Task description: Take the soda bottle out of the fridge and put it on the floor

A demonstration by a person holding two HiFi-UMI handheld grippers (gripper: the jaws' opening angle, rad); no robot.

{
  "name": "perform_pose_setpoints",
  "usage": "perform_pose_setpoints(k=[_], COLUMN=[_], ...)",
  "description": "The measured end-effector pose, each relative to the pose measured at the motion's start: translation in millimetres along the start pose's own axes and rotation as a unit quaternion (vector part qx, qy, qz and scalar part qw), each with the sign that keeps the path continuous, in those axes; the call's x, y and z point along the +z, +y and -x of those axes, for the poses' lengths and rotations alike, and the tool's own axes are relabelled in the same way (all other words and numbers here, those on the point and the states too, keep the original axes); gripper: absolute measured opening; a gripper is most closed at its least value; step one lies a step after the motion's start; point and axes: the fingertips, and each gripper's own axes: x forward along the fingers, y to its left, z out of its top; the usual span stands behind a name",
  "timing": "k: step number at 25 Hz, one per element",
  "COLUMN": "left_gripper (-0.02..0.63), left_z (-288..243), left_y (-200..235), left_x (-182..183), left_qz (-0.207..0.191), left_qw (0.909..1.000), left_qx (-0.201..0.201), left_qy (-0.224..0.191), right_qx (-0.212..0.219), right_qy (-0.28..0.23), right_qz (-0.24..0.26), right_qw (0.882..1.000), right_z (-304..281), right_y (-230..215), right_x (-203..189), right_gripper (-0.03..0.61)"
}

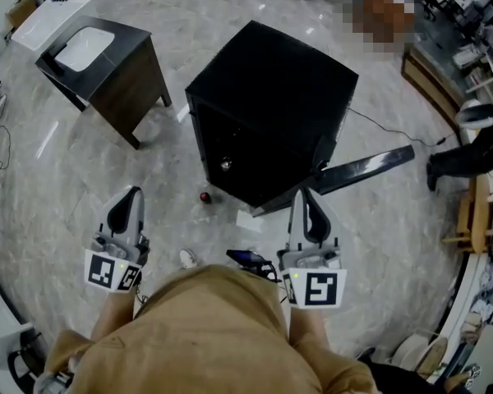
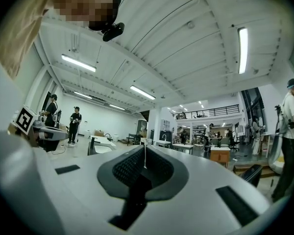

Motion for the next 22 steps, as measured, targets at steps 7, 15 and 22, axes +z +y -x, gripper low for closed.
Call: perform_pose_setpoints(k=[7, 15, 22], left_gripper=[0.002, 0.002, 0.002], left_z=[-2, -5, -4], left_y=[0, 0, 1], left_x=[-2, -3, -7], left_qz=[0.004, 0.004, 0.007], left_qw=[1.0000, 1.0000, 1.0000], left_qx=[-0.002, -0.004, -0.005], left_qy=[0.000, -0.002, 0.003], right_qx=[-0.006, -0.004, -0.002], right_qy=[-0.011, -0.002, -0.003], right_qz=[-0.009, -0.006, -0.003], right_qw=[1.000, 1.000, 1.000], right_z=[-6, -8, -10], right_y=[4, 7, 9], right_x=[7, 5, 6], right_gripper=[0.003, 0.002, 0.002])
